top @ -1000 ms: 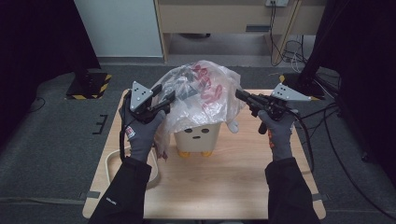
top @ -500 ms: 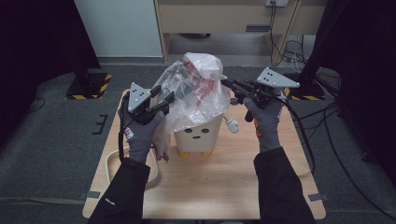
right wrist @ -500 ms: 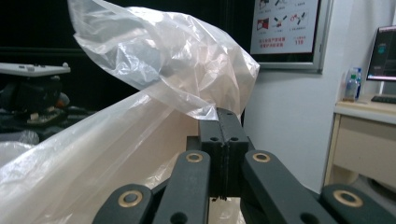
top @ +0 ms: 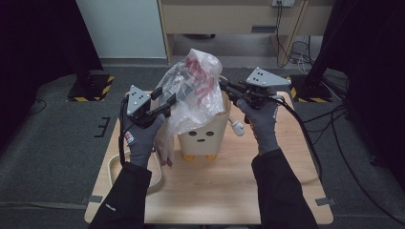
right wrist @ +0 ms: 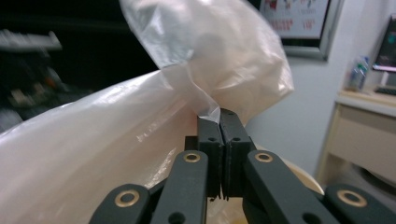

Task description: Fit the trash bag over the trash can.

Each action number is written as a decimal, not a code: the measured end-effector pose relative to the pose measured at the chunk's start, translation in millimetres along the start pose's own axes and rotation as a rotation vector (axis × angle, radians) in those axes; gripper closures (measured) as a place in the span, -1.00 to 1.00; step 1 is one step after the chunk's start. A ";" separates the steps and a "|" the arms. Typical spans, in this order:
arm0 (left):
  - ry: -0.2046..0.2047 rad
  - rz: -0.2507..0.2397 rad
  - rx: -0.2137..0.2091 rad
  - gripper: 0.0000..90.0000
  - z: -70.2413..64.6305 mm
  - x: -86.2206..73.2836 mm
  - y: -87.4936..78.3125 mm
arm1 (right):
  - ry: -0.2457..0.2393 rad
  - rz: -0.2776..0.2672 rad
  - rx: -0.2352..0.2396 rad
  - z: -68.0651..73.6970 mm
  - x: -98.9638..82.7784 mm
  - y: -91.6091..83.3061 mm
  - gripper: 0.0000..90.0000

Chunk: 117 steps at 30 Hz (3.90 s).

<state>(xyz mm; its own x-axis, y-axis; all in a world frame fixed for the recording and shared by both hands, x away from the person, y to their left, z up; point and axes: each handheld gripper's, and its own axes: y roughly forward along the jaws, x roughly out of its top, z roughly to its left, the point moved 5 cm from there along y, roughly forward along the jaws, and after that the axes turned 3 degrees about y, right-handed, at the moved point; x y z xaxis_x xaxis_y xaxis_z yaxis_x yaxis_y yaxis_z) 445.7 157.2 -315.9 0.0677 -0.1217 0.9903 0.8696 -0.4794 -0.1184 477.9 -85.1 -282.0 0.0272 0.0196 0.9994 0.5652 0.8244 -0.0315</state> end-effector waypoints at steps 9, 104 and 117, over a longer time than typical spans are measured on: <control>0.007 0.007 -0.001 0.02 -2.9 0.1 3.2 | 0.006 0.154 -0.043 -13.7 -30.4 -3.6 0.75; 0.011 0.020 0.004 0.01 -4.5 -1.3 4.6 | -0.003 0.021 0.143 30.7 -26.1 -54.6 0.42; 0.014 0.022 -0.002 0.01 -4.8 -1.0 3.8 | -0.007 0.114 0.088 21.0 -23.9 -24.8 0.91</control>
<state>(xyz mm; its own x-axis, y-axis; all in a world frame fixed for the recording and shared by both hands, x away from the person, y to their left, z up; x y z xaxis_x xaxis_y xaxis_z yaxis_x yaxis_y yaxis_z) 446.6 151.4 -317.7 0.0802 -0.1443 0.9863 0.8671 -0.4779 -0.1404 445.9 -94.2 -304.8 0.0813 0.1194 0.9895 0.4839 0.8632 -0.1439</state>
